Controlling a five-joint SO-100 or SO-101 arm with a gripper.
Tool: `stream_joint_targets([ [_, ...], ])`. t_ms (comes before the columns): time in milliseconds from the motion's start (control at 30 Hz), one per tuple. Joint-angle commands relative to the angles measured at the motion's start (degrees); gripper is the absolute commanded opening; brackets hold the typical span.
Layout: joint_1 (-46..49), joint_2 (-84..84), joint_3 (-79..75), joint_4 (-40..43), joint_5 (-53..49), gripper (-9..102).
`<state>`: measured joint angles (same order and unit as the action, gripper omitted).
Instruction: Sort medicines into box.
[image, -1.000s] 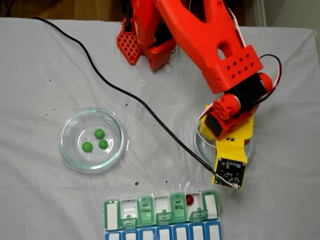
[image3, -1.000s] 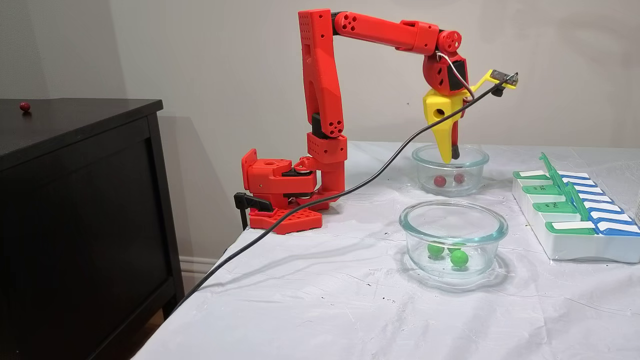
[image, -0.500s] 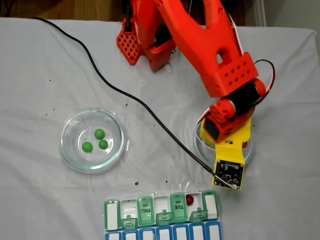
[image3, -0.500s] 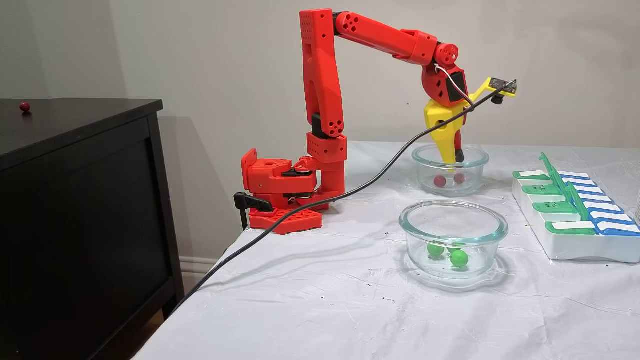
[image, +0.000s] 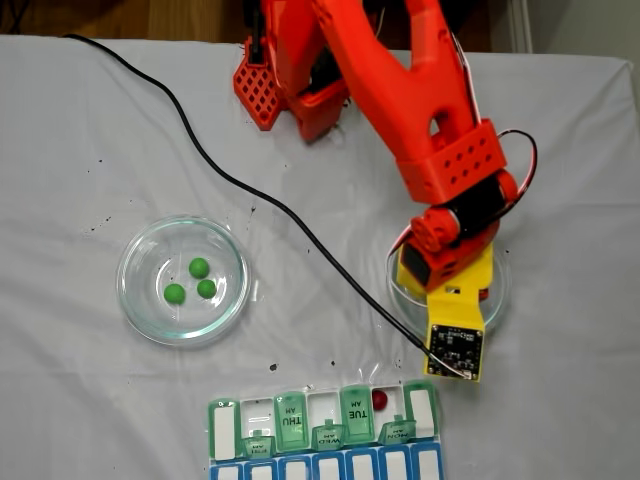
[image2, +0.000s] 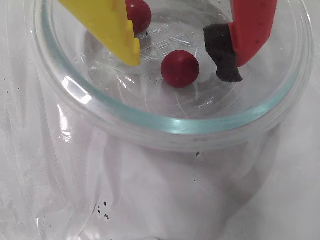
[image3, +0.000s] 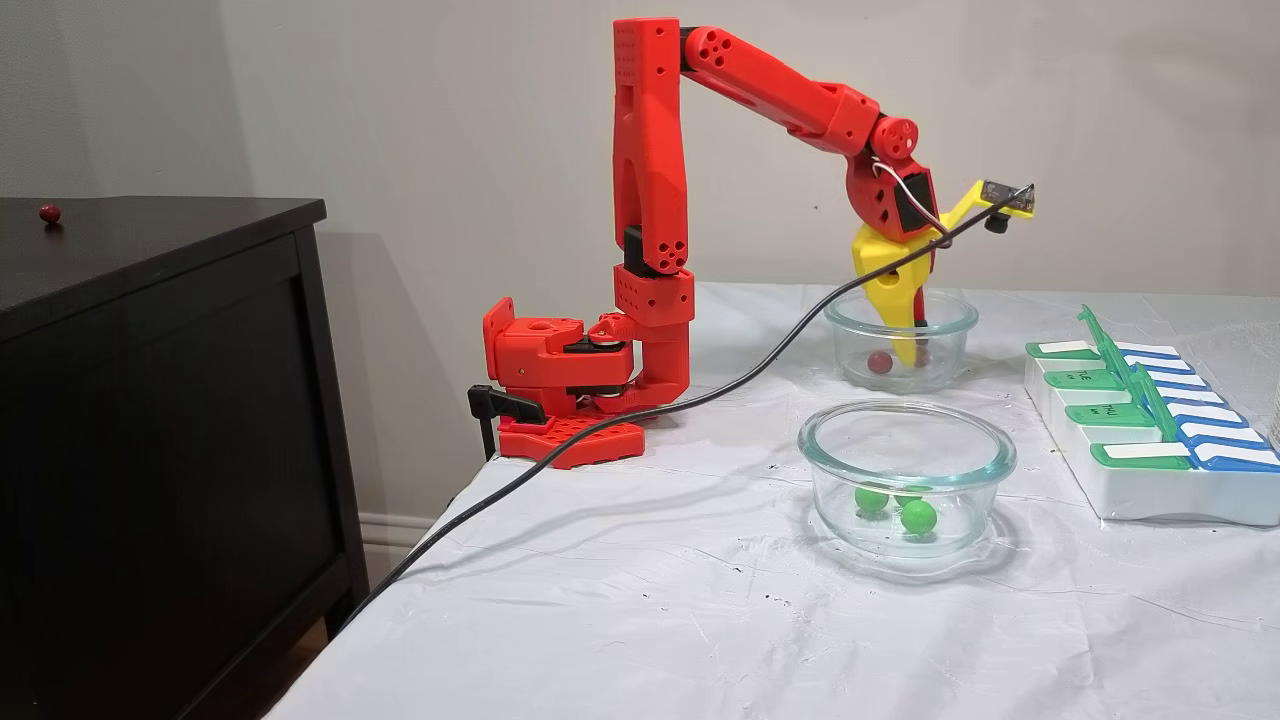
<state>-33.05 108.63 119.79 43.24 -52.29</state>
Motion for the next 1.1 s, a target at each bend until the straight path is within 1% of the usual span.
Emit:
stream_joint_targets([
  [0, 0.1, 0.6, -1.1, -1.5, -0.4, 26],
  [233, -0.4, -0.4, -0.3, -3.2, -0.7, 14],
  [367, -0.9, -0.2, 0.2, -3.4, 0.0, 2],
  [400, -1.1, 0.0, 0.2, -3.2, 0.5, 1],
  [600, -2.4, 0.7, -0.7, -0.2, 4.7, 0],
  [833, -2.6, 9.3, -2.5, 0.2, 20.8, 0],
  [967, -2.3, 16.7, -0.2, -2.2, 27.4, 0],
  [1067, -0.1, 21.4, -0.8, -2.7, 32.3, 0],
])
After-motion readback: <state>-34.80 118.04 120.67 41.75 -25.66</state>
